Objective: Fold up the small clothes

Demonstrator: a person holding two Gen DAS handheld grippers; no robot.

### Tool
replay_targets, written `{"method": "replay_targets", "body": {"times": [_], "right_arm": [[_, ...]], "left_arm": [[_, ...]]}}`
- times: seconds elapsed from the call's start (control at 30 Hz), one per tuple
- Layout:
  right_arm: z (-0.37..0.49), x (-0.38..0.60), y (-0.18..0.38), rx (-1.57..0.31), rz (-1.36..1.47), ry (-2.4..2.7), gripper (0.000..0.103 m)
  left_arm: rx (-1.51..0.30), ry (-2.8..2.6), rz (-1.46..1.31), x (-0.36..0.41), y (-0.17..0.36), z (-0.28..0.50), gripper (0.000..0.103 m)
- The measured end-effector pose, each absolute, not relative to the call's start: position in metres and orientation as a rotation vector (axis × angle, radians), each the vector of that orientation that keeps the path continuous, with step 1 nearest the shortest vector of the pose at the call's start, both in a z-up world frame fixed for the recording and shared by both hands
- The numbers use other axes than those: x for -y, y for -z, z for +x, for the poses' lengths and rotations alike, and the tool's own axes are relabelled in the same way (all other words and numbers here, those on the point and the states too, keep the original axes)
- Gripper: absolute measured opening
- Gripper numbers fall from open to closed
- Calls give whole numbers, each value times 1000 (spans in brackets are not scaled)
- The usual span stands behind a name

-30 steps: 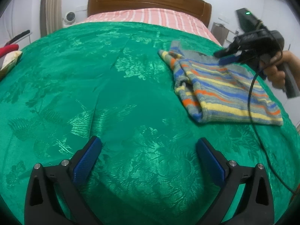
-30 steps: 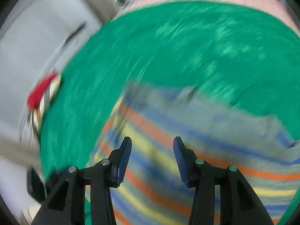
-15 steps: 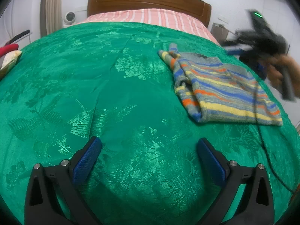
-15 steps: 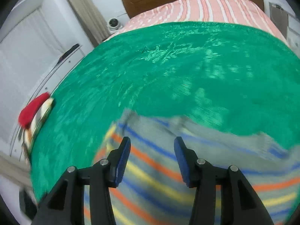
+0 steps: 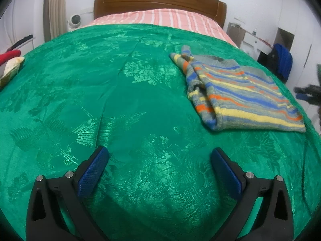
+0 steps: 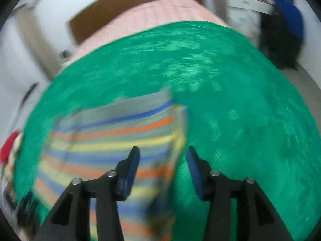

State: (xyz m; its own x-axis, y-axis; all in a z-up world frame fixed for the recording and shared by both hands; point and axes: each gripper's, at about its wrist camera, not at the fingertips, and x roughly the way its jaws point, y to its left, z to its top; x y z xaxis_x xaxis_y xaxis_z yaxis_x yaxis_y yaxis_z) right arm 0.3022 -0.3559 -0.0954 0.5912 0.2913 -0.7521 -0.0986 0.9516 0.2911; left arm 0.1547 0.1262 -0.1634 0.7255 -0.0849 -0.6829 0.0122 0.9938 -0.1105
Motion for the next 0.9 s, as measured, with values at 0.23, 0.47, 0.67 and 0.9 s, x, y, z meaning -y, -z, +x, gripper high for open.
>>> {"method": "replay_targets", "body": {"times": [0.23, 0.47, 0.67, 0.9], "right_arm": [[226, 327, 142, -1053, 48, -408, 55], [184, 389, 144, -1008, 83, -200, 60], [154, 403, 148, -933, 191, -197, 61], [143, 400, 156, -882, 245, -162, 62]], "left_arm": [[-767, 35, -80, -122, 163, 155, 102], [-776, 12, -49, -117, 164, 156, 103], [-778, 8, -45, -117, 164, 156, 103], [-778, 7, -44, -117, 164, 156, 103]]}}
